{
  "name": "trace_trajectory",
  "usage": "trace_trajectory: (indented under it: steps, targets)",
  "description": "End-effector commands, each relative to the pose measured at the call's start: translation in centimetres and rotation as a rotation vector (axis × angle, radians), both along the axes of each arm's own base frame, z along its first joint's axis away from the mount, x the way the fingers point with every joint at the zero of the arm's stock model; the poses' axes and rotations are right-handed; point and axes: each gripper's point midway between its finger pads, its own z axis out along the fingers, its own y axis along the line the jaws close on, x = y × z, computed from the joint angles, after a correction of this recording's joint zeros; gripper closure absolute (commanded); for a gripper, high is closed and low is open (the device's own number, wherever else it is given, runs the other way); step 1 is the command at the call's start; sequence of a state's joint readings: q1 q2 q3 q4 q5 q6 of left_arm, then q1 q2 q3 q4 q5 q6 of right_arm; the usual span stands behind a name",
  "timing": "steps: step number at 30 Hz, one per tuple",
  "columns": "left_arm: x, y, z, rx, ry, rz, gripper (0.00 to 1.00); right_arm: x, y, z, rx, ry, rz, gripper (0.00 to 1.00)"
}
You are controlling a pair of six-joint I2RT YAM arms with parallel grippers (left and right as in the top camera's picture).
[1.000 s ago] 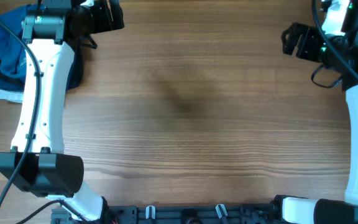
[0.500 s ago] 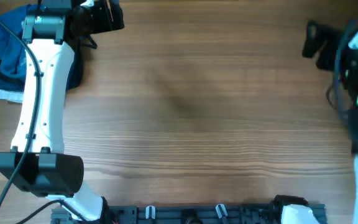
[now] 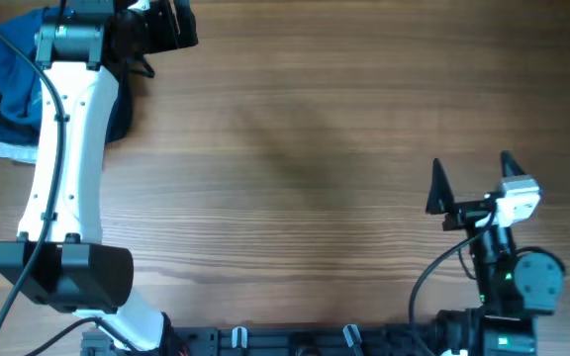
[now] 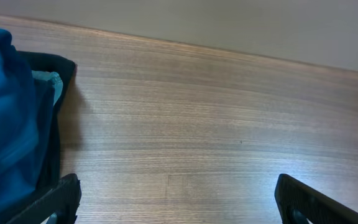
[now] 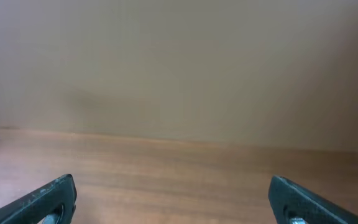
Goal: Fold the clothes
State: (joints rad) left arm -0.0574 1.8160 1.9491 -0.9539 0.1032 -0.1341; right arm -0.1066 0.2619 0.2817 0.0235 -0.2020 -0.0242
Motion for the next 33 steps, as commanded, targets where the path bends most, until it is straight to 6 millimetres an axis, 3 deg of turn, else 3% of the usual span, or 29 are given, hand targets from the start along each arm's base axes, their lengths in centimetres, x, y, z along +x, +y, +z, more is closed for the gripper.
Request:
trace_trajectory:
  steps: [1, 5, 14, 20, 33]
  targets:
    - [0.0, -0.3, -0.4, -0.011, 0.01, -0.002, 0.0, -0.3, 1.0, -2.9, -0.002, 0.0, 0.034, 0.0]
    - [0.0, -0.3, -0.4, -0.011, 0.01, -0.002, 0.0, -0.5, 1.1, -5.5, -0.013, 0.007, 0.034, 0.0]
    - [0.0, -0.3, -0.4, -0.011, 0.01, -0.002, 0.0, -0.8, 1.1, -7.8, -0.026, 0.023, 0.034, 0.0]
    - [0.0, -0.3, -0.4, -0.011, 0.01, -0.002, 0.0, -0.8, 1.1, -7.9, -0.11, 0.016, 0.031, 0.0]
    - [0.0, -0.3, -0.4, -0.011, 0.01, -0.002, 0.0, -0.8, 1.1, -7.9, -0.103, 0.016, 0.031, 0.0]
